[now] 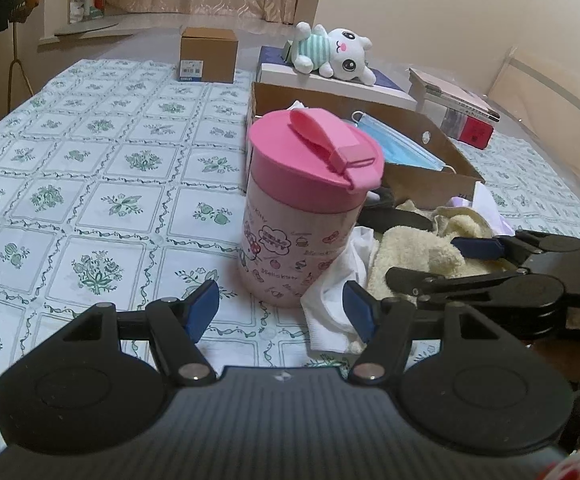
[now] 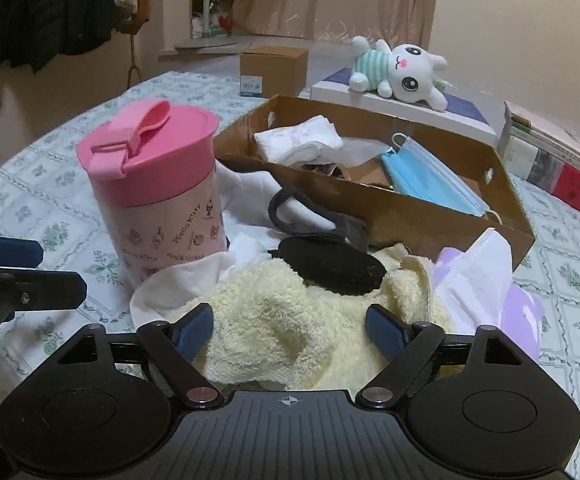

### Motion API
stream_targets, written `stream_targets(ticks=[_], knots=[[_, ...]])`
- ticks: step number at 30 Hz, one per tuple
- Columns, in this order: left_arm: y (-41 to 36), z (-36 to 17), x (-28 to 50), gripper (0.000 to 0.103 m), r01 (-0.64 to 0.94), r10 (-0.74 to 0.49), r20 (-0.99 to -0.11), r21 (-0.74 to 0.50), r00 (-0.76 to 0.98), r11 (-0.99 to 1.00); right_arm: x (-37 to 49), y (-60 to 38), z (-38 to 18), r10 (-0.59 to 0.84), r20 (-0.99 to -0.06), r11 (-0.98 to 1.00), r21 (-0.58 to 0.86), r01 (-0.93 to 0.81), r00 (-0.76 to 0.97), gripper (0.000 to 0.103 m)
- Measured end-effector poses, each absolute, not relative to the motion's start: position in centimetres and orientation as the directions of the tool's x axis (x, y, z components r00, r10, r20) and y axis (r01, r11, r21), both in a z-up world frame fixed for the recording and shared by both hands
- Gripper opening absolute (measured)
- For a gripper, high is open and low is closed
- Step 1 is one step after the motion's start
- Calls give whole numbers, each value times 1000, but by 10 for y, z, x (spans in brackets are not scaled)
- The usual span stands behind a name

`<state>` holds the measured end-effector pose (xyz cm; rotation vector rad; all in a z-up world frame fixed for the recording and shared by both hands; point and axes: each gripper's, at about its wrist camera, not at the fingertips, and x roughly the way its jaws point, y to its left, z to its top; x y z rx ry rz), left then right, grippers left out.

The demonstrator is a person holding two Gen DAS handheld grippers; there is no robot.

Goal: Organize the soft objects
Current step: 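Grasp the yellow towel with the right gripper, then grasp the white cloth with the left gripper while the right lifts the towel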

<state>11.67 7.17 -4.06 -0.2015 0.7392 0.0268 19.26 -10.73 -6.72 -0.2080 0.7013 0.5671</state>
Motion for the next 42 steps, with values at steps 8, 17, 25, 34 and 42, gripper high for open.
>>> stream_targets(ticks=[8,17,25,34,42], knots=[[72,-44,113,65,-99,-50,-678,-179,733,979,181,-117,-62,433,-660,829,25,-558,614,15],[62,-36,93,65,-73,-61,-667,-171,743,983,120,-147,-33,509,-636,799,98,-593,580,14],[49,-42,73,65,8,-121,-681,-167,723,986,85,-182,-33,475,-670,823,107,-558,571,14],[33,-56,72,65,100,-142,-702,-100,698,990,76,-214,-61,399,-718,872,105,-477,570,14],[17,-79,100,80,140,-143,-720,-63,679,988,82,-220,-70,403,-717,879,129,-460,569,14]])
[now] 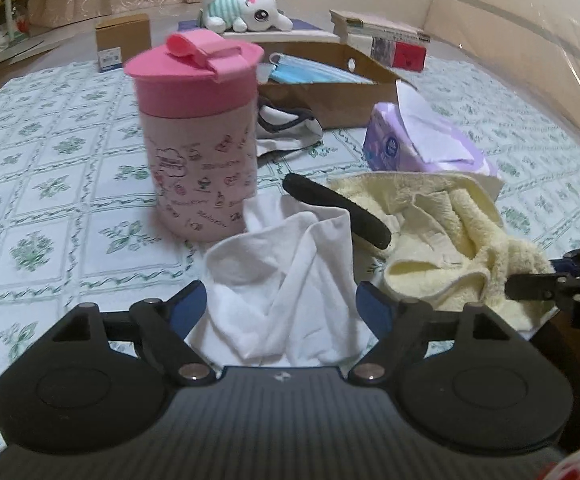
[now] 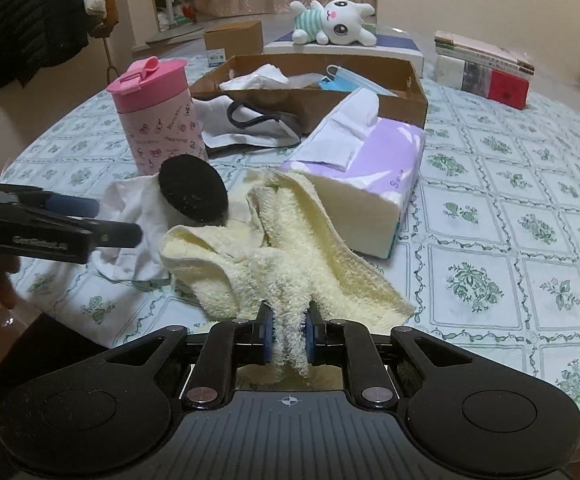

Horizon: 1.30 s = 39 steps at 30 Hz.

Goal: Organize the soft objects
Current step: 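Grasp the white cloth with the left gripper while the right lifts the towel, then carry the white cloth and yellow towel over the cardboard box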

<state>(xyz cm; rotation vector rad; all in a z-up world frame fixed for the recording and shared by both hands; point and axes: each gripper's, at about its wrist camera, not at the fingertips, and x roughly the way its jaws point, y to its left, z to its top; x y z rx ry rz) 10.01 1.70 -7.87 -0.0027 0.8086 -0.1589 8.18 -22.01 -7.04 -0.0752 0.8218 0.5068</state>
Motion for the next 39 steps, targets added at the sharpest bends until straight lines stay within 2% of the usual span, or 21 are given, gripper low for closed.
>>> stream_targets(ticks=[2,4,5,7,8,9,10,12,13,19,27,31,33,34,35,36,39], knots=[[12,-85,108,80,156,-132,-725,-35,676,987,85,-221,-74,401,-720,880,131,-456,567,16],[9,-91,114,75,170,-126,-735,-15,666,985,87,-223,-75,402,-717,883,138,-449,570,21],[8,-94,116,73,176,-125,-739,-9,662,984,88,-223,-76,402,-716,884,139,-447,571,28],[8,-100,119,62,177,-114,-750,4,651,984,88,-224,-77,401,-711,885,137,-445,577,45],[9,-101,119,60,179,-120,-749,-3,651,984,88,-224,-77,402,-707,884,135,-448,581,56],[11,-101,118,51,177,-128,-747,-14,652,984,88,-224,-77,407,-704,882,136,-451,582,63],[13,-100,117,37,174,-129,-746,-18,653,984,88,-224,-77,414,-699,879,140,-457,583,64],[19,-97,117,21,166,-127,-749,-23,650,986,89,-223,-77,422,-694,876,145,-461,584,66],[23,-95,116,18,158,-129,-752,-33,647,987,89,-222,-77,425,-691,875,148,-462,585,67],[53,-79,102,15,95,-102,-749,-52,655,994,90,-223,-72,439,-659,874,157,-459,610,70],[81,-51,78,15,32,-53,-713,-43,699,999,96,-204,-80,430,-685,851,91,-517,588,85],[78,-45,73,15,44,-66,-705,-49,706,998,102,-192,-96,382,-746,840,34,-542,546,84],[74,-44,73,15,52,-75,-703,-53,707,997,104,-191,-99,365,-758,850,33,-526,540,69],[73,-44,72,15,57,-80,-702,-56,707,997,104,-191,-99,351,-760,852,16,-524,547,50],[71,-44,72,15,64,-87,-702,-59,707,996,102,-191,-97,340,-758,852,-3,-524,557,41],[68,-44,71,15,71,-93,-701,-61,707,996,101,-192,-96,338,-756,852,-9,-524,561,33],[61,-41,68,15,93,-112,-696,-65,709,994,96,-196,-90,334,-752,856,-11,-517,568,25]])
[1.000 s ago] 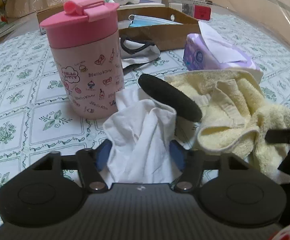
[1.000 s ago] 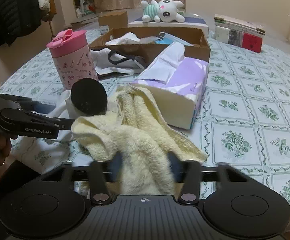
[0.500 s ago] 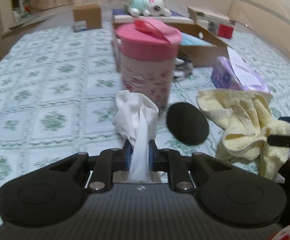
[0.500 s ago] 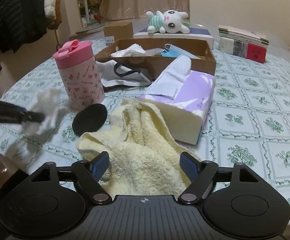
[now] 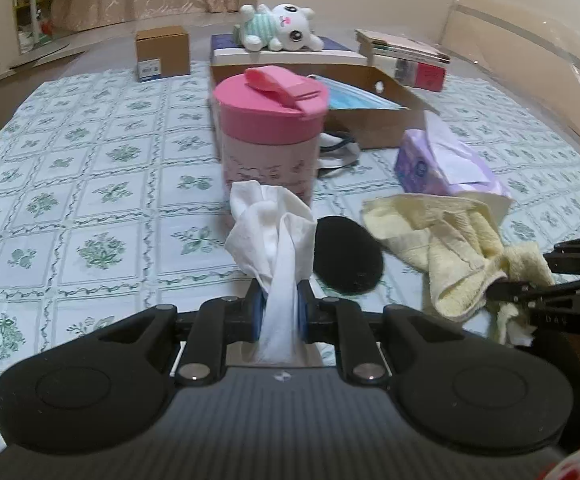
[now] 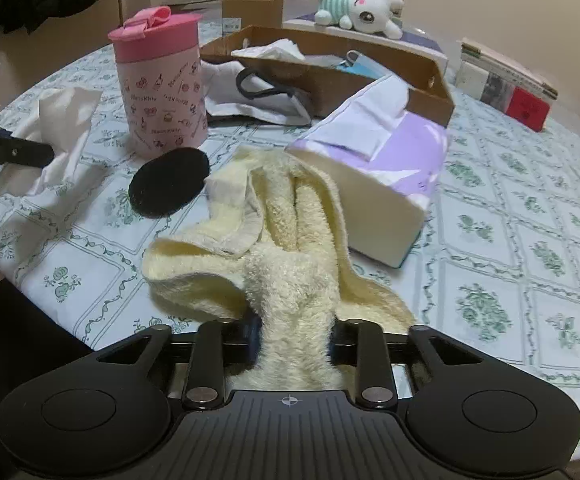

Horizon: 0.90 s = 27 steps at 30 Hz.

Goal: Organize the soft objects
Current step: 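Carry the white cloth and yellow towel over the cardboard box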

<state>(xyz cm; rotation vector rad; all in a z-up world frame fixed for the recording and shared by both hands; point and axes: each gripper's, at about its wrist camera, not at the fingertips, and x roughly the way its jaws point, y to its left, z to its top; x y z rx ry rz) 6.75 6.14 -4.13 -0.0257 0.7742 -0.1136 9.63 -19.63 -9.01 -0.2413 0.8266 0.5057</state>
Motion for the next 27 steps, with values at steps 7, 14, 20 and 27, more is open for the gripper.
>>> stream_targets(ticks=[7,14,20,27], knots=[[52,-27,55,15,123,-132,-670,-62,731,991,81,-213,-52,366,-673,875,14,-483,643,24],[44,-11,43,15,134,-143,-638,-63,756,989,67,-232,0,390,-559,896,46,-441,732,23],[37,0,36,15,145,-153,-617,-63,772,987,52,-242,28,405,-489,902,78,-424,772,23],[32,7,32,15,160,-166,-604,-64,780,985,43,-245,34,412,-477,901,85,-426,776,23]])
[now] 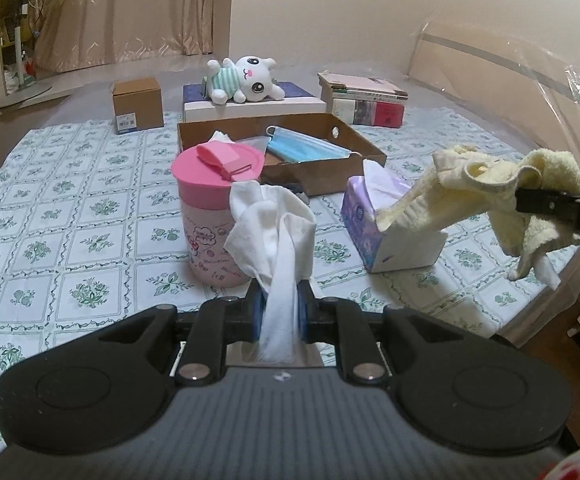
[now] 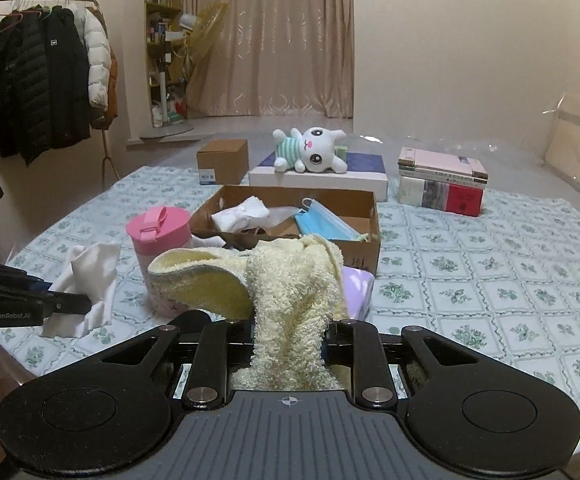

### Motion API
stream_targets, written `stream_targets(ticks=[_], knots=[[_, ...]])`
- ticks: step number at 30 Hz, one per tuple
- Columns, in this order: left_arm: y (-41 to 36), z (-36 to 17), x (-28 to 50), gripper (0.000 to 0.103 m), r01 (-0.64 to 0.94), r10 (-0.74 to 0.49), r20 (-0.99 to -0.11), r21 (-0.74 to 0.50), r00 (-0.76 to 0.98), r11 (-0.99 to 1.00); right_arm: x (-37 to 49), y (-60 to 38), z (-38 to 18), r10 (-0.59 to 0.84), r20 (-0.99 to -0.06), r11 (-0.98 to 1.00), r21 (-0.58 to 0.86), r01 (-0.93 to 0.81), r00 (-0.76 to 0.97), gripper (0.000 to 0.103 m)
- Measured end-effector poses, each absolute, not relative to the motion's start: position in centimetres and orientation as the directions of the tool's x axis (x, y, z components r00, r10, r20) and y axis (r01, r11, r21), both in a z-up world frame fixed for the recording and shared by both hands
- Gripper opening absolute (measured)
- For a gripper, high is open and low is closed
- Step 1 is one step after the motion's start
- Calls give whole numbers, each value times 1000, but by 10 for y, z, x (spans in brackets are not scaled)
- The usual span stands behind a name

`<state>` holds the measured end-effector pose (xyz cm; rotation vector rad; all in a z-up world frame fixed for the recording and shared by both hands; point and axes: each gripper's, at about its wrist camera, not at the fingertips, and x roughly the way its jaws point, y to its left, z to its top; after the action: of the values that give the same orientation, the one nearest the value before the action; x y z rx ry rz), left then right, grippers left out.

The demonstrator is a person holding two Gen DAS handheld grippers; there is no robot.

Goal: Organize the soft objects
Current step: 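Carry the white cloth and yellow towel over the cardboard box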

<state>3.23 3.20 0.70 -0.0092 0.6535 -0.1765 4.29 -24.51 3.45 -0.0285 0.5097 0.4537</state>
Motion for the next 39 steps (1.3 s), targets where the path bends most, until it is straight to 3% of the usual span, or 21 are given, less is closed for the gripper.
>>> stream_targets(ticks=[39], knots=[[9,49,93,15,313,-291,-566,-60,771,948,55,-252,86,437,-387,887,37,-460,812,23]])
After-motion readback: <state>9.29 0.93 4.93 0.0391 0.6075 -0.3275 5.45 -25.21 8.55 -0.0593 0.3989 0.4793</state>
